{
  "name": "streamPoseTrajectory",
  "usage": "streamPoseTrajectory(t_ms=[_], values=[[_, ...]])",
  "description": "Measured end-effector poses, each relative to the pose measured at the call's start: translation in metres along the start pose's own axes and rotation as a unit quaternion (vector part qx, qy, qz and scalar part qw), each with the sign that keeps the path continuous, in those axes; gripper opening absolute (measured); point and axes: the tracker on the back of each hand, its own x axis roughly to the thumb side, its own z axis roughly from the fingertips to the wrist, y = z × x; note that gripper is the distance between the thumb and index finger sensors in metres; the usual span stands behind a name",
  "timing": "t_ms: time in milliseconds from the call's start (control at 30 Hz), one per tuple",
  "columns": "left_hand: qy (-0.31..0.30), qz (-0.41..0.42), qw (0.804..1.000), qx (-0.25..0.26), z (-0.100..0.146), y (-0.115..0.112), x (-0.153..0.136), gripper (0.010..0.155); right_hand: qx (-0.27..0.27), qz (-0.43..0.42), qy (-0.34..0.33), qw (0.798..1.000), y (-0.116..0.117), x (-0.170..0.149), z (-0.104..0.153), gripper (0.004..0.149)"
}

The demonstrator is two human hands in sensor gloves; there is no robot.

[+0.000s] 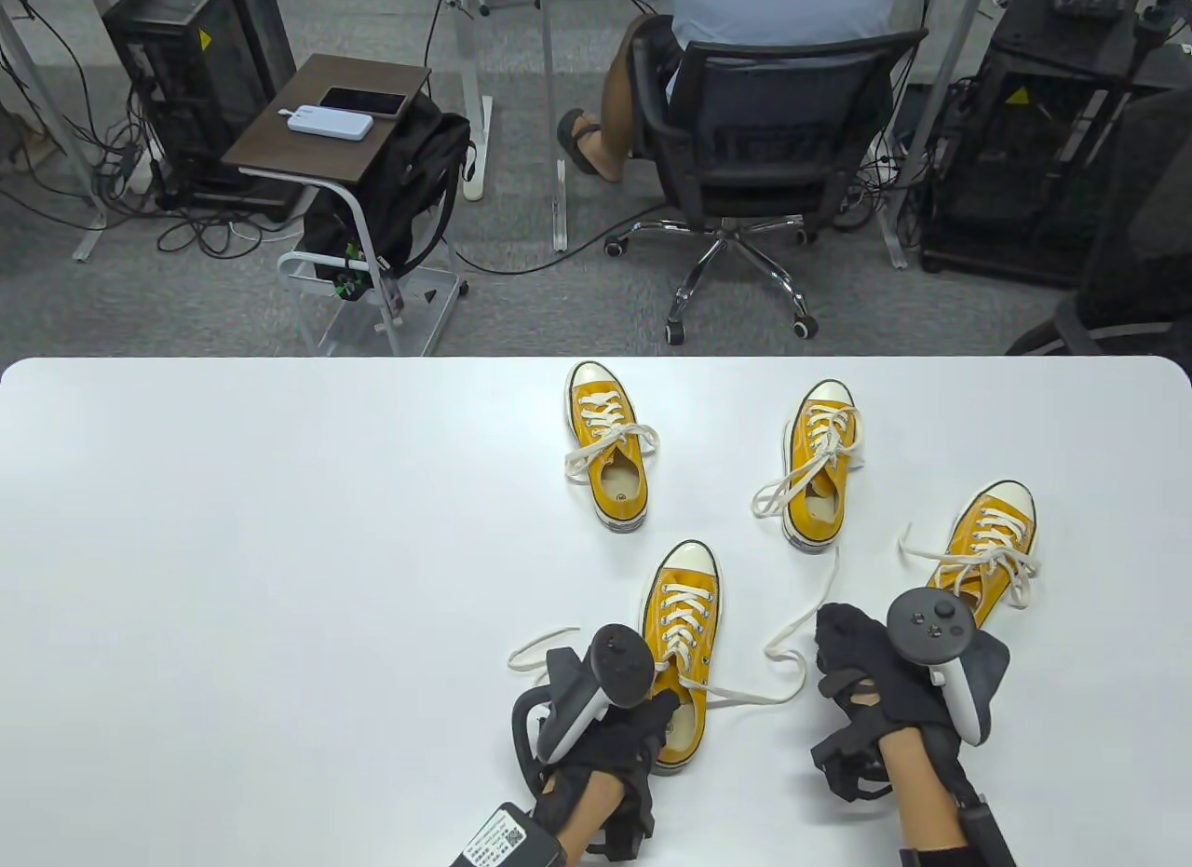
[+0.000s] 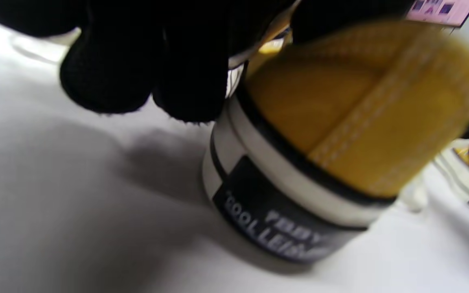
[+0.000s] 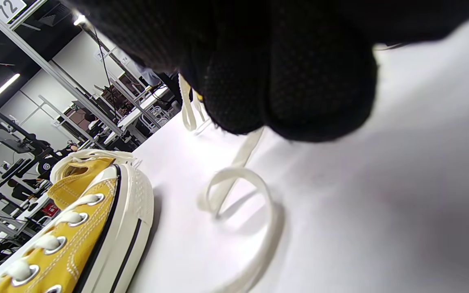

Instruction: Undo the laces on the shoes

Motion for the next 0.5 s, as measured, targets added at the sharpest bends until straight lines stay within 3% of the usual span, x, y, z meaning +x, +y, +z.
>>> streamPoseTrajectory(t_ms=[300,500], values=[[-0.021,-0.041,0.995,0.088,0.005,0.002,0.010,0.054,-0.001,0.000,-0.008,1.000,0.001,0.002,0.000,0.047],[-0.021,0.003,0.992,0.121,0.017,0.033,0.000,0.051,0.001,-0.005,-0.004,1.000,0.000,-0.001,-0.001,0.047]])
